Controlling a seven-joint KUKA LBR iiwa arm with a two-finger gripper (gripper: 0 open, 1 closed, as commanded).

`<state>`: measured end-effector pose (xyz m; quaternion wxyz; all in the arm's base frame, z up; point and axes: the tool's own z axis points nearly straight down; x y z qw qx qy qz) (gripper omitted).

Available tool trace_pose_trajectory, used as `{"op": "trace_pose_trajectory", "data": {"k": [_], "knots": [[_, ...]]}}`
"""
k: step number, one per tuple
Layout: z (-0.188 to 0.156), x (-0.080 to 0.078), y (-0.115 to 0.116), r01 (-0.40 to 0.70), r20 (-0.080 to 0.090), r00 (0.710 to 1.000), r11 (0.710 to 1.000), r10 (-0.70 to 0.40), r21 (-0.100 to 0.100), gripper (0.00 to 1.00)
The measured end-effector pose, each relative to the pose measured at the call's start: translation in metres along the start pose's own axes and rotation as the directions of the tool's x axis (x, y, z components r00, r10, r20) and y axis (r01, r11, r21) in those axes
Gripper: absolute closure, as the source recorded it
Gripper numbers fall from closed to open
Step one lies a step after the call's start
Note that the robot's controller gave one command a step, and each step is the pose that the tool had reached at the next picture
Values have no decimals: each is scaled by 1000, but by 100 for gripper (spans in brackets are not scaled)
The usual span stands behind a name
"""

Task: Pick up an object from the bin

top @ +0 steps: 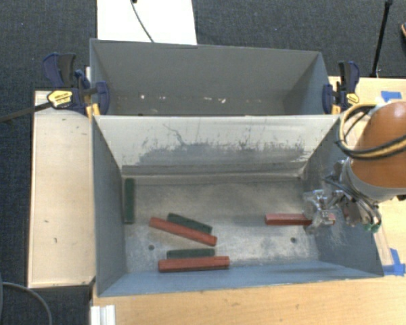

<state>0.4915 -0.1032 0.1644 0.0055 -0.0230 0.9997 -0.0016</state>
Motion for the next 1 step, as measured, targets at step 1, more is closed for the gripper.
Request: {"op": "trace_pose_trajectory", "data": {"k": [1], "knots": [[-70, -22, 20, 76, 1, 997, 997, -76, -2, 100]]}}
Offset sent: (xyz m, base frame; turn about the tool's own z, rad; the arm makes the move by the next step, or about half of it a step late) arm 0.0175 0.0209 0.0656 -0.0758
